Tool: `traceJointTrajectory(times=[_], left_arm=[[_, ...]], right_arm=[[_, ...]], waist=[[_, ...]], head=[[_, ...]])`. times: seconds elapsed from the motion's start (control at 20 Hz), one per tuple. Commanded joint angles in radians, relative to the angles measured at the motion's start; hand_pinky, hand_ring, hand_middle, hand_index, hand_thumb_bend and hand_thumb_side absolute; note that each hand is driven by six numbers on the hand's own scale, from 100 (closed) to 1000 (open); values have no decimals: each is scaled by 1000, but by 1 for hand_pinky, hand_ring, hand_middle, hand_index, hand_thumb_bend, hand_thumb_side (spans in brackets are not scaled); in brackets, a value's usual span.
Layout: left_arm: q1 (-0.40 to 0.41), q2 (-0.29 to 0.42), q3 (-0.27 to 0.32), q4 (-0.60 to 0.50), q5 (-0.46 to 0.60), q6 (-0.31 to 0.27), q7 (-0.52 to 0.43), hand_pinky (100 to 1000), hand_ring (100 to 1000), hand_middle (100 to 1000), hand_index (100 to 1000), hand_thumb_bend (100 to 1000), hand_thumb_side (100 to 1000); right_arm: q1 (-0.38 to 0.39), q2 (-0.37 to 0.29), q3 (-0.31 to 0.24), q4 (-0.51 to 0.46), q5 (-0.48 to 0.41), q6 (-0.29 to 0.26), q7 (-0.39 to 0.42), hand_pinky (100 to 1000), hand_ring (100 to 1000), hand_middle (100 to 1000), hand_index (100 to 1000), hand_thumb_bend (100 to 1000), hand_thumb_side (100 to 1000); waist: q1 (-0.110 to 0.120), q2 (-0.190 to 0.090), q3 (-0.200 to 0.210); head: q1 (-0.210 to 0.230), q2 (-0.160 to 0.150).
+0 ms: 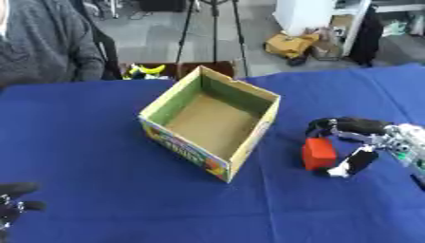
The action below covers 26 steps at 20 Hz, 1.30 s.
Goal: Pick up objects on the table and place them in the box.
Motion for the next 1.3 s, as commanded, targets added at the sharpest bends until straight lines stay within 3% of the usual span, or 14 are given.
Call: traceJointTrajectory(times=[0.05,0.45,0.85,1.1,1.3], left_arm=[[-5,6,3,-18,1,-3,-1,568,743,629,704,100,780],[-6,6,6,-19,-1,-4,2,568,743,629,704,100,781],[-7,12,6,-20,-4,-4,4,569,744,629,703,100,778],[-11,18,-5,-22,-1,-2,-5,568,744,629,703,100,777],[-21,13,-18,-24,6,0,-18,569,744,629,703,100,778]], right_arm=[[-10,-30,-11,-33,2,13,-36,811,980,841,402,100,225],[-15,-63,-17,-131,-58,27,-66,807,970,837,370,100,215],[-77,-119,-25,-218,-143,53,-75,811,950,844,367,100,206],[-151,-118,-8,-199,-163,61,-56,811,951,846,375,100,207],[-204,-104,7,-160,-167,62,-32,810,956,848,380,100,209]], waist=[[-1,-15,-1],[-6,-14,-8],[-23,-21,0],[-28,-19,35],[-28,-11,79]], head=[[0,-11],[4,-21],[1,-28],[-24,-39],[-70,-48]])
